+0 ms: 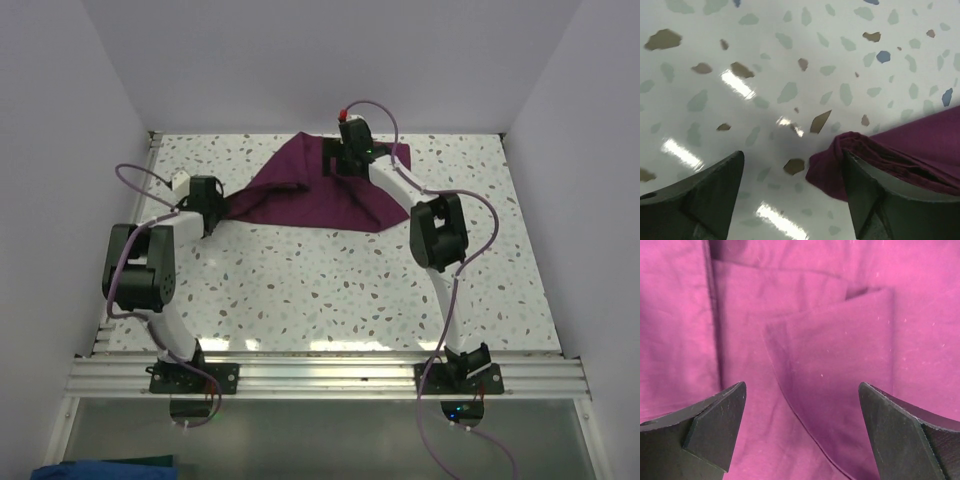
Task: Open and lay out the surgical kit
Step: Open the surgical kit at the center of the board.
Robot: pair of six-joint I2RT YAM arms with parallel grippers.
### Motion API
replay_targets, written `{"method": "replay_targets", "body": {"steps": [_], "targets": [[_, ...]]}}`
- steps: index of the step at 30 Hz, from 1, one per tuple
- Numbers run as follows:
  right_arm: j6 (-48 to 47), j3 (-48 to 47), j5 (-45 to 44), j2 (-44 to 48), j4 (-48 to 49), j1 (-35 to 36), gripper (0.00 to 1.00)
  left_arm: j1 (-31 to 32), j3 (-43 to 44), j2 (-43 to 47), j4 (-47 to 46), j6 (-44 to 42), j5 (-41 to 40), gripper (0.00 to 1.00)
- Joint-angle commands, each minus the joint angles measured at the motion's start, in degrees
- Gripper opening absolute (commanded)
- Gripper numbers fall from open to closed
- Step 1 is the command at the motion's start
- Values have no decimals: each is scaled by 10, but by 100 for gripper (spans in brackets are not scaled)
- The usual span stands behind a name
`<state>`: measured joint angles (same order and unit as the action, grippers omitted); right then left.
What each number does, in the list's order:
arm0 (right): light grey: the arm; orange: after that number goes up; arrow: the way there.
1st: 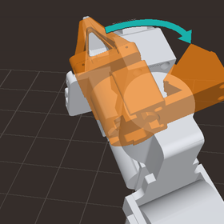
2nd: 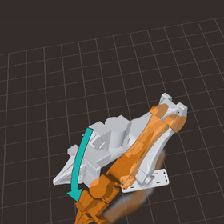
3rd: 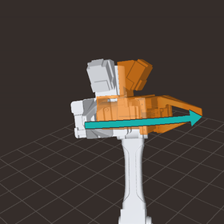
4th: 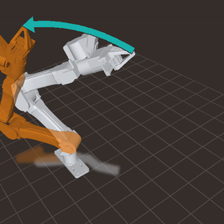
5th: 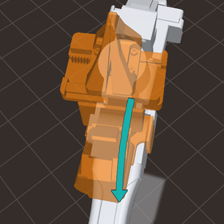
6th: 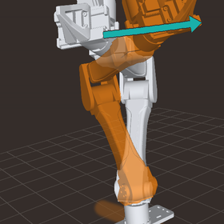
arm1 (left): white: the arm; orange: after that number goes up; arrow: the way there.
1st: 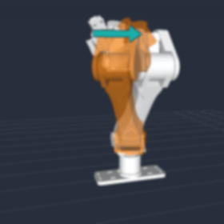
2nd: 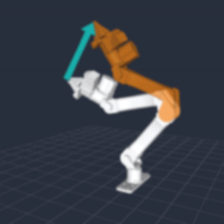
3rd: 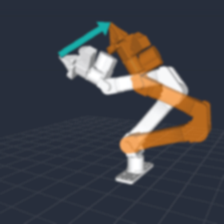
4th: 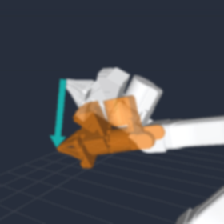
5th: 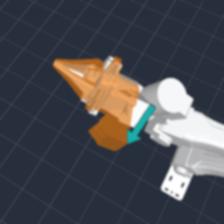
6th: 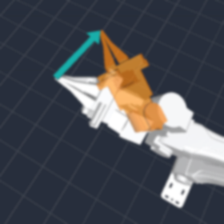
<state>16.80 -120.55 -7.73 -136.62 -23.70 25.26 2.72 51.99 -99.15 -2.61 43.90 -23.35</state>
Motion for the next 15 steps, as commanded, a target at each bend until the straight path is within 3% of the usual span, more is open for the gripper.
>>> {"method": "replay_targets", "body": {"steps": [1, 4, 8, 11, 15], "targets": [[-15, -14, 5, 7, -9, -2, 98, 13, 73, -39, 19, -32, 55, 78], [-26, 6, -18, 21, 0, -1, 98, 71, 45, 0, -55, -86, 14, 80], [-33, 14, -25, 24, 5, -2, 98, 114, 52, 43, -76, -154, -43, 81], [-34, 15, -28, 23, 5, -1, 98, 121, 42, 85, -128, -202, -15, 82], [-37, 15, -32, 20, 6, -2, 98, 125, 26, 107, -207, -280, 119, 85]]}}
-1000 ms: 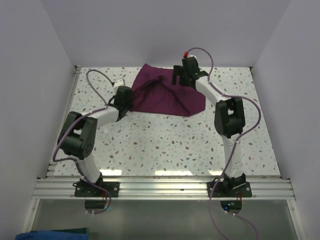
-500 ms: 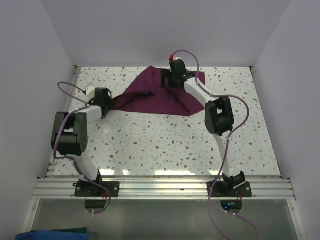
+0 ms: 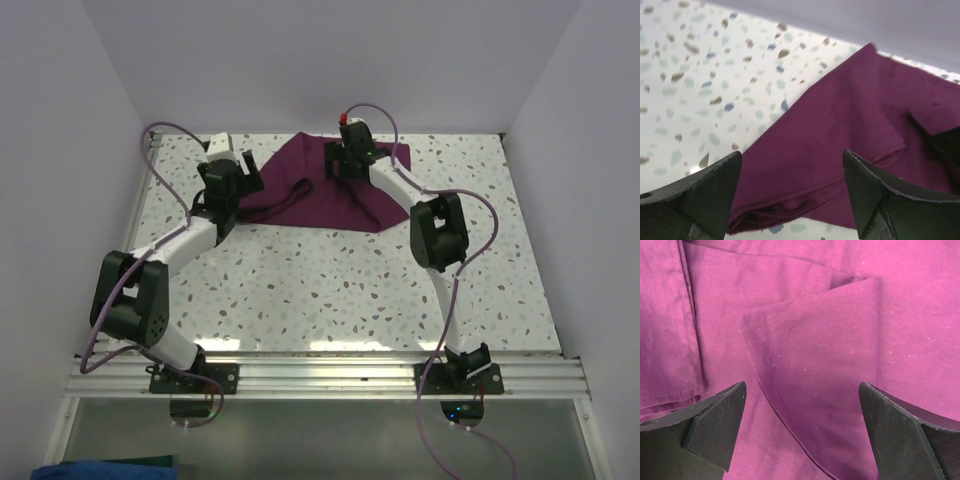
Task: Open and lay out the surgical kit
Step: Open the surgical kit at the center of the board.
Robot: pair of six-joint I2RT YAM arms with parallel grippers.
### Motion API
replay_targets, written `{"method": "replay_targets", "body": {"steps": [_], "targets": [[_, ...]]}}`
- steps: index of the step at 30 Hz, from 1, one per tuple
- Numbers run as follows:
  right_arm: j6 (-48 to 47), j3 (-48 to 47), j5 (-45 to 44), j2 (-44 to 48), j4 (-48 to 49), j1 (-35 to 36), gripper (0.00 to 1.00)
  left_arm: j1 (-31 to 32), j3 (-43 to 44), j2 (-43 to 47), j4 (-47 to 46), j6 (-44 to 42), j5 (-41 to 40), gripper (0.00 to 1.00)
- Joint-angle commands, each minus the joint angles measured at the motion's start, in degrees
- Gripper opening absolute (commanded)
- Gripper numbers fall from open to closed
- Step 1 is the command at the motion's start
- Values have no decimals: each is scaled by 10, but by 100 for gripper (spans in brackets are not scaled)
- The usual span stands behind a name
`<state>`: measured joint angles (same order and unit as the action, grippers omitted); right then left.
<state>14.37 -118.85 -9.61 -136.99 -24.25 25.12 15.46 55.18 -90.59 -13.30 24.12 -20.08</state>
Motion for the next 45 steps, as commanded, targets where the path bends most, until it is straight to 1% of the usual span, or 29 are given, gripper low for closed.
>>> {"method": "replay_targets", "body": {"steps": [1, 3, 5, 7, 9, 11, 12, 17, 20, 26, 29, 31, 32, 33, 34, 35, 36, 38, 39, 41, 44, 45], "targets": [[-13, -2, -11, 23, 11, -2, 98, 2, -2, 16, -103, -93, 111, 86], [-13, -1, -11, 24, 13, -1, 98, 11, 26, -8, -93, -130, 153, 86], [-15, 4, -12, 26, 15, -2, 99, 39, 68, -28, -75, -175, 166, 86], [-15, 8, -15, 28, 17, -3, 98, 69, 98, -66, -50, -204, 159, 86], [-15, 11, -14, 30, 19, -5, 98, 93, 154, -112, -12, -231, 137, 86], [-15, 17, -14, 34, 22, -8, 98, 101, 202, -143, 19, -239, 128, 86], [-15, 19, -15, 37, 24, -10, 98, 107, 214, -169, 24, -239, 125, 86], [-12, 37, -12, 46, 29, -22, 99, 116, 278, -234, 56, -239, 111, 86], [-7, 48, -7, 52, 34, -31, 98, 120, 301, -268, 80, -239, 107, 86], [-1, 55, -1, 52, 39, -43, 98, 125, 342, -324, 105, -239, 70, 86], [0, 56, 1, 51, 40, -45, 98, 125, 362, -347, 121, -237, 44, 83], [0, 56, 1, 49, 41, -47, 98, 125, 370, -356, 123, -235, 27, 77], [0, 56, 1, 48, 40, -48, 98, 125, 376, -357, 124, -232, 22, 72], [0, 56, 3, 47, 41, -49, 98, 124, 380, -360, 124, -232, 10, 60], [0, 56, 2, 46, 41, -50, 98, 124, 384, -361, 125, -232, 4, 53], [0, 56, 2, 46, 41, -50, 98, 124, 394, -362, 128, -232, -2, 44], [0, 56, 3, 45, 41, -52, 98, 124, 400, -366, 130, -234, -17, 23], [1, 56, 4, 44, 41, -54, 98, 123, 423, -371, 132, -234, -41, 3], [2, 56, 6, 44, 41, -57, 98, 120, 430, -376, 141, -235, -63, 0], [3, 56, 7, 45, 41, -59, 98, 112, 447, -375, 152, -234, -77, 0], [2, 58, 11, 44, 43, -62, 98, 76, 460, -367, 152, -211, -102, 0], [4, 58, 13, 44, 43, -62, 98, 43, 464, -368, 155, -199, -100, 0]]}}
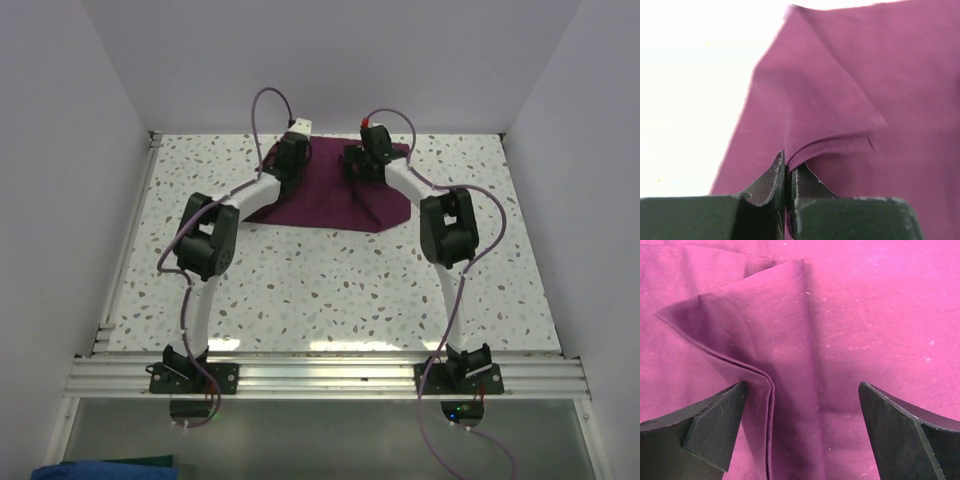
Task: Open and lay out the surgical kit
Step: Open the surgical kit at the center of the board.
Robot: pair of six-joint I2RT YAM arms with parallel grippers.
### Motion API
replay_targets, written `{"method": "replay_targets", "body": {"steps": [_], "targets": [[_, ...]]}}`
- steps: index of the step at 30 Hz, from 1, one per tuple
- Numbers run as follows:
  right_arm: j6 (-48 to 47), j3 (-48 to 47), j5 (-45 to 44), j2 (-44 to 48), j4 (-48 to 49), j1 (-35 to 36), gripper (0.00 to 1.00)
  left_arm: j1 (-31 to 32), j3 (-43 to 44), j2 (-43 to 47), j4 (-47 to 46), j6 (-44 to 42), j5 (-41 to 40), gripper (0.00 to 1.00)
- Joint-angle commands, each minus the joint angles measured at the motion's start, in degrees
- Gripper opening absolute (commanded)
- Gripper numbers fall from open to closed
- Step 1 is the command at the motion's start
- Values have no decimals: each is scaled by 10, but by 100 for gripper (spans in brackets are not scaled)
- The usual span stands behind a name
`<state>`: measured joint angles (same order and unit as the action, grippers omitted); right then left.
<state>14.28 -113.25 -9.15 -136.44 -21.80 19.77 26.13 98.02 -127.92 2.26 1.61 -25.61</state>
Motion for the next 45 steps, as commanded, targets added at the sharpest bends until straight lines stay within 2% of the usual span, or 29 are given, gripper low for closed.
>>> {"method": "replay_targets", "body": {"steps": [1, 2, 3, 5, 6, 9, 11, 15, 20, 24, 28, 31, 40, 41, 45], "targets": [[5, 2, 9, 38, 19, -10, 99, -81, 42, 3, 6, 39, -44, 1], [5, 2, 10, 37, 20, -10, 98, -119, 61, -9, 26, 68, -42, 27], [5, 1, 12, 37, 19, -10, 98, -140, 73, -17, 38, 83, -42, 49], [5, -1, 17, 35, 20, -10, 98, -179, 95, -31, 62, 124, -30, 86], [5, -4, 19, 33, 20, -10, 98, -213, 103, -45, 72, 137, -21, 99], [5, -4, 21, 35, 22, -10, 98, -261, 136, -64, 129, 192, -9, 100], [6, -1, 22, 38, 28, -10, 98, -279, 108, -36, 122, 211, -3, 100], [7, 9, 26, 51, 34, -10, 99, -280, 18, 36, 51, 205, 2, 100], [5, 22, 41, 72, 48, -10, 99, -278, -22, 89, 64, 213, 6, 100], [14, 22, 81, 82, 72, -5, 98, -269, -85, 127, 54, 235, 46, 100], [15, -46, 90, 49, 45, 8, 98, -234, -185, 166, 13, 244, 47, 100], [14, -106, 90, 9, 19, 22, 98, -209, -227, 179, -11, 242, 36, 100], [15, -205, 90, -78, -17, 54, 98, -195, -256, 174, -14, 237, 38, 100], [11, -208, 90, -81, -22, 61, 98, -195, -258, 178, -37, 237, 40, 100], [-5, -213, 34, -98, -33, 70, 98, -195, -264, 176, -44, 238, 47, 100]]}}
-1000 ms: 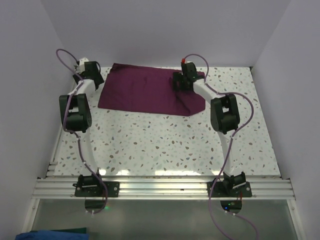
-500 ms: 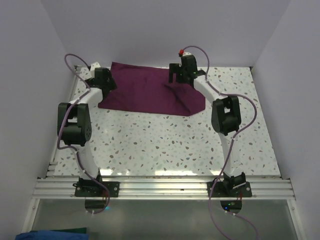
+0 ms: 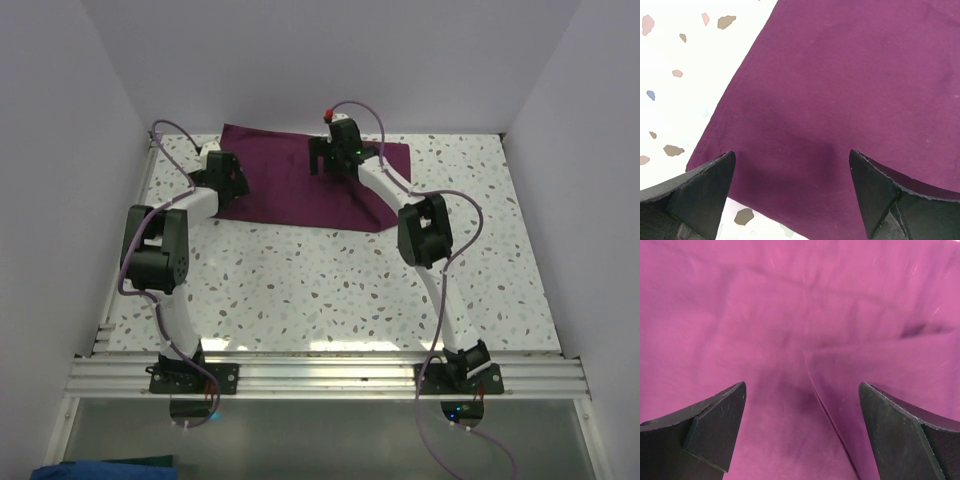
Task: Open and lay out the surgical kit
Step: Open the surgical kit at the center of the board.
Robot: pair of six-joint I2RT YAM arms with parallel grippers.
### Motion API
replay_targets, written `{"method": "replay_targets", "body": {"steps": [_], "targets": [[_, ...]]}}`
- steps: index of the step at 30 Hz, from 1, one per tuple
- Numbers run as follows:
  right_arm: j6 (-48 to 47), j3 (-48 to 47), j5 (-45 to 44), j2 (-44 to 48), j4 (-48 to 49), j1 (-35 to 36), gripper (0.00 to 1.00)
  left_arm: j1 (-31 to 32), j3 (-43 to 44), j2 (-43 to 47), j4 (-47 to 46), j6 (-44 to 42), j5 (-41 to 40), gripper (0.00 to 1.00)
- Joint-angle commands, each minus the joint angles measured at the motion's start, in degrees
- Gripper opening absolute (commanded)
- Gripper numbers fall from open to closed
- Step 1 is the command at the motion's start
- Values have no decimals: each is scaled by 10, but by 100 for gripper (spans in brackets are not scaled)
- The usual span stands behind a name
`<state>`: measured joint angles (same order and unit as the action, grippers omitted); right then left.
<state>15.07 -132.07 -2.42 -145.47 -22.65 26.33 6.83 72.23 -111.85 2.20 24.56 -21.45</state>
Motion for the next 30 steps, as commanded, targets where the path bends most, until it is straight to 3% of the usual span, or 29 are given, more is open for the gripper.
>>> {"method": "replay_targets", "body": {"steps": [1, 4, 7, 8, 11, 16, 17, 18, 30], "targets": [[-14, -25, -43, -10, -27, 4, 98, -2, -7, 16, -47, 9, 6, 100], [-19, -25, -65, -17, -34, 4, 97, -2, -12, 13, -55, 9, 10, 100], [-22, -33, -90, -28, -43, 5, 84, -2, -10, 8, -57, 10, 10, 100], [-22, -35, -95, -32, -46, 5, 68, -2, -10, 5, -57, 10, 10, 100], [-19, -36, -116, -33, -47, 4, 43, -2, -10, 4, -60, 11, 11, 100], [-23, -36, -143, -27, -52, 5, 17, -2, -9, 6, -59, 10, 11, 100], [-24, -36, -145, -26, -56, 5, 6, -2, -10, 5, -61, 10, 11, 100], [-25, -35, -153, -24, -57, 5, 0, -2, -10, 5, -61, 10, 11, 100], [-18, 55, -123, 87, -47, 21, 0, -2, -30, 60, -51, 15, 12, 100]]}}
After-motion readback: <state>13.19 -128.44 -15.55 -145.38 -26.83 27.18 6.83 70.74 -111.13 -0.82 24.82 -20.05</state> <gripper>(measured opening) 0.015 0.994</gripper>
